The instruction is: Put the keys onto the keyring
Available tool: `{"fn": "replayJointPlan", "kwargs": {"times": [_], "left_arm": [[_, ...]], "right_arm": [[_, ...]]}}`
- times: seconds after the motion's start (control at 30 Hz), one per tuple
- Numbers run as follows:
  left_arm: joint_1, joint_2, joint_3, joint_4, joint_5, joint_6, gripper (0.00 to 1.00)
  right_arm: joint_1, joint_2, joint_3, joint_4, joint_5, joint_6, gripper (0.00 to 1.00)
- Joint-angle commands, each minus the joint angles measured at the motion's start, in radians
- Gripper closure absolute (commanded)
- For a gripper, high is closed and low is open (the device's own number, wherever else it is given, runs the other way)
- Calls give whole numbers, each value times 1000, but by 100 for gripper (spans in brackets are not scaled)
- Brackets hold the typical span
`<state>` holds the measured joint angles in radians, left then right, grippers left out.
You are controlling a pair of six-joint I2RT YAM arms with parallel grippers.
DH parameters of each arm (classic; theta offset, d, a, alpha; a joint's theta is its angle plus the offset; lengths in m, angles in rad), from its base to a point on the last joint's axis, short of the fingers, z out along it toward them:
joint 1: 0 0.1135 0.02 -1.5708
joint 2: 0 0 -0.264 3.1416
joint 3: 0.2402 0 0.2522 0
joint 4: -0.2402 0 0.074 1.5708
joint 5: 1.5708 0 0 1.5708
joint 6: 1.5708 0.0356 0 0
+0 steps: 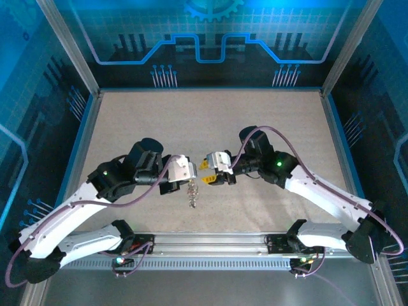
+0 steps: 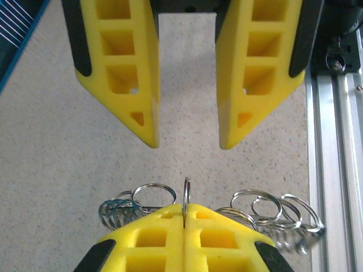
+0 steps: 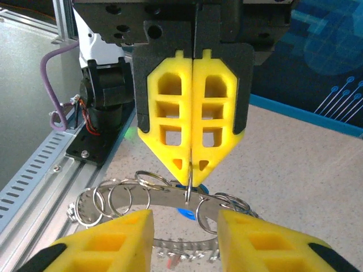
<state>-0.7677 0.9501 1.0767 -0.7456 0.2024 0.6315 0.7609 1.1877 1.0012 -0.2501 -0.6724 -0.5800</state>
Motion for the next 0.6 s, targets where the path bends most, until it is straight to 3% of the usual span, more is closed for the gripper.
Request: {"fn": "replayJointPlan", "kwargs": {"times": [0.0,0.2,0.57], "left_arm": [[2,4,59,-46,6,28,100],[0,32,94,-85,32,45,100],[-1,-24,39,-2,58,30,100]], "right_arm": [[10,16,-3,-1,-46,48,68],[30,23,-37,82,-24,128,67],[53,57,-48,158,-27,179,69]]}}
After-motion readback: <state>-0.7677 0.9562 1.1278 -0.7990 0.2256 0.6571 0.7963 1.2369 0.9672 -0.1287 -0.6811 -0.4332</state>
